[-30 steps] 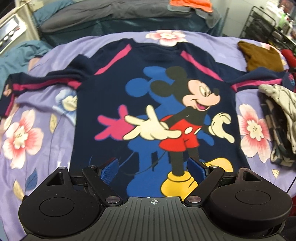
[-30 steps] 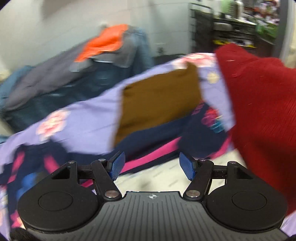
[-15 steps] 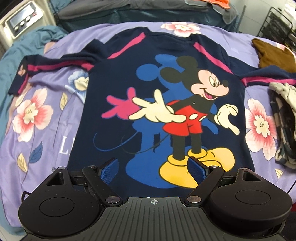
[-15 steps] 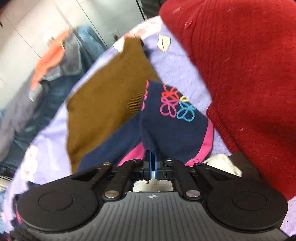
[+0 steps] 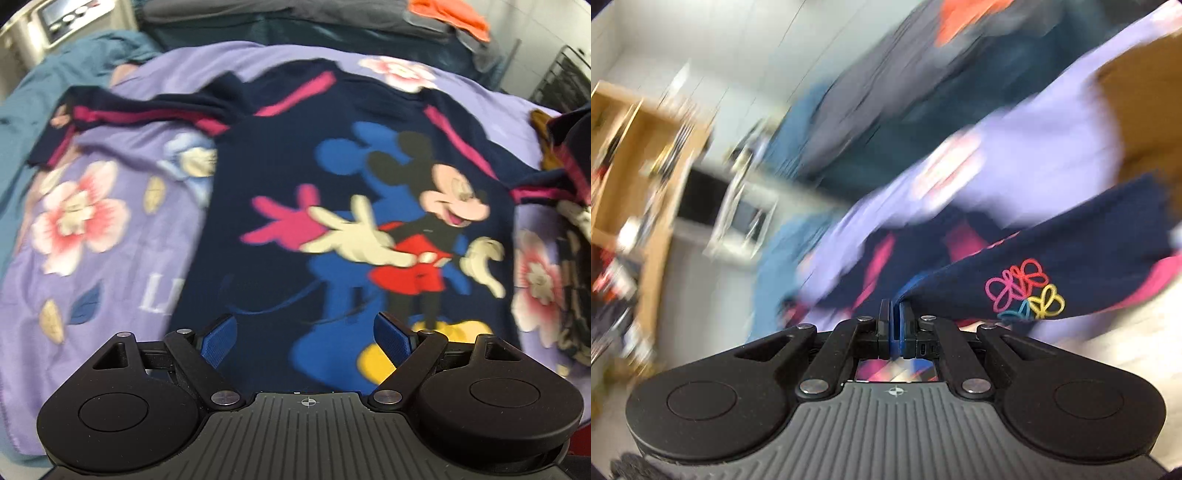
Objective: Fold small clothes
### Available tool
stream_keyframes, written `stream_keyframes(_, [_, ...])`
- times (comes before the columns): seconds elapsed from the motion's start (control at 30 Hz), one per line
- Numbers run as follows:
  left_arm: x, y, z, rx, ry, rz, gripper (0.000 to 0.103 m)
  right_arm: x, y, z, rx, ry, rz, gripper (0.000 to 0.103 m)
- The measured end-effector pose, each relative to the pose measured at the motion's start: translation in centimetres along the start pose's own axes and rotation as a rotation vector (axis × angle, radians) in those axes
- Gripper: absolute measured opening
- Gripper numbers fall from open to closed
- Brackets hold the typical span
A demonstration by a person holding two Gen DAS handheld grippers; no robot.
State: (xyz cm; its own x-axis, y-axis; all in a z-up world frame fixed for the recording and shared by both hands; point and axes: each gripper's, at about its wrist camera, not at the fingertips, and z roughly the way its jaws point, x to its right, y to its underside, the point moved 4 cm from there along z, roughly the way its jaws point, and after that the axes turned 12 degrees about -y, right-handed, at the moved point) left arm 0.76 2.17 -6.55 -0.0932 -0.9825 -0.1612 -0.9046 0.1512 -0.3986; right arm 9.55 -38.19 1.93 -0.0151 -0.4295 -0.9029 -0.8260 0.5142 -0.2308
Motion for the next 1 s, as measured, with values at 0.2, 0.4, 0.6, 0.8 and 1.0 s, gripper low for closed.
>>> stream_keyframes(0.2, [-7.8,1.8,0.4,-0.043,-0.100,-0.158,0.103,-4.3,7.4,15.7,-0.296,-0.105,0.028,0.004])
stream_keyframes(0.4, [-13.8,4.5,0.8,-0.108,-0.145,-0.265,0.103,-4.4,15.1,25.5,-0.505,-0.040,0.070,0.004])
stream_keyframes(0.6, [-14.3,5.6,1.3,-0.129,-0.126,-0.261,0.103,-4.3,19.4,28.8,-0.614,-0.011,0.104,0.005])
stream_keyframes(0.8, [-14.1,5.3,1.7,-0.122,-0.122,-0.271,0.103,-3.8,21.3,32.0,-0.607,0.035,0.120,0.005])
stream_keyframes(1.0, [-13.3,4.6,2.2,-0.127,-0.116,-0.216,0.103,-1.9,23.6,34.9,-0.632,0.057,0.177,0.013])
